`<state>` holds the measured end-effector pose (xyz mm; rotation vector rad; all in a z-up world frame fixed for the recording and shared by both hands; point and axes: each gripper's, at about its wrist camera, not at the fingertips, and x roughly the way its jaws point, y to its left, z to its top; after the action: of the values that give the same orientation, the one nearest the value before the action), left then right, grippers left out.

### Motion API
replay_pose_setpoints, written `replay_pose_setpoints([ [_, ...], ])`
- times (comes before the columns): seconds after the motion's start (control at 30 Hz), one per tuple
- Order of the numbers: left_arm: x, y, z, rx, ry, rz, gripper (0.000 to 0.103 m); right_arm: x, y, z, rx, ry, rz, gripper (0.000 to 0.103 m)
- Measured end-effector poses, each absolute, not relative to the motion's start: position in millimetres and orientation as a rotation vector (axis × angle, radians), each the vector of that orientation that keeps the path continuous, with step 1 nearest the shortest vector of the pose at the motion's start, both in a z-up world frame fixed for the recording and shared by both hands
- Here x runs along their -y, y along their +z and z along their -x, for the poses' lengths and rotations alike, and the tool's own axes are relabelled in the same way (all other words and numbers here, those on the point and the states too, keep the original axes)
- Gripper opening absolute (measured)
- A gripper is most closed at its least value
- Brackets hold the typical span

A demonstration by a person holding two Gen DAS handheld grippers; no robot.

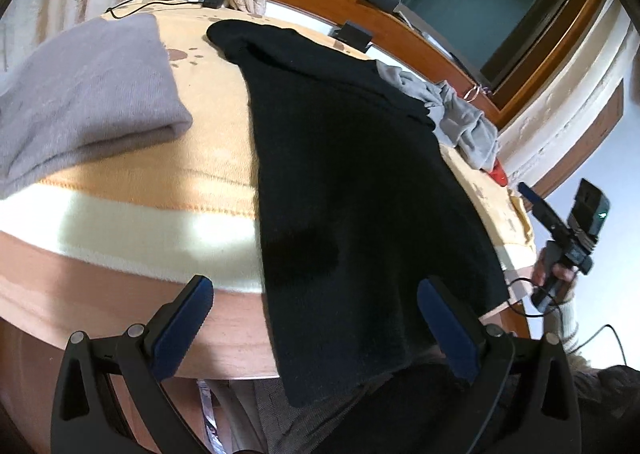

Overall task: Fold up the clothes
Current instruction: 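Lift the black sweater with both grippers and hang it lengthwise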

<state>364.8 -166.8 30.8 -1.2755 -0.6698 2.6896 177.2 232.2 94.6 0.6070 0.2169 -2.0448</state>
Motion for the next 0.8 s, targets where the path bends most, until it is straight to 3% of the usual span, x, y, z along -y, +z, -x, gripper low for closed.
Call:
replay_pose_setpoints([
  [0.27, 139.1, 19.9, -367.8, 0.464, 2.85, 1.347, 0.095, -250.9, 89.8, -209.8, -0.31, -2.078, -0.6, 0.102],
  [0.37, 127.3, 18.6, -369.3, 0.357, 2.889, 1.374, 0.085, -256.4, 82.0, -223.7, -0.388, -2.093, -0.603, 0.102],
  [0.57, 117.6, 20.7, -374.5, 0.313, 2.943, 1.428, 0.043, -267.6, 65.6, -250.8, -0.486, -2.112, -0.614, 0.102],
  [0.63, 118.7, 21.3, -376.3, 0.356, 2.936, 1.434, 0.021, -268.4, 59.5, -259.9, -0.526, -2.108, -0.62, 0.102],
  [0.7, 119.4, 21.3, -377.3, 0.399, 2.922, 1.432, 0.015, -267.4, 53.7, -268.8, -0.558, -2.086, -0.632, 0.098],
  [0.8, 118.3, 20.7, -378.2, 0.424, 2.915, 1.425, 0.012, -267.8, 47.3, -272.7, -0.513, -2.044, -0.704, 0.07],
])
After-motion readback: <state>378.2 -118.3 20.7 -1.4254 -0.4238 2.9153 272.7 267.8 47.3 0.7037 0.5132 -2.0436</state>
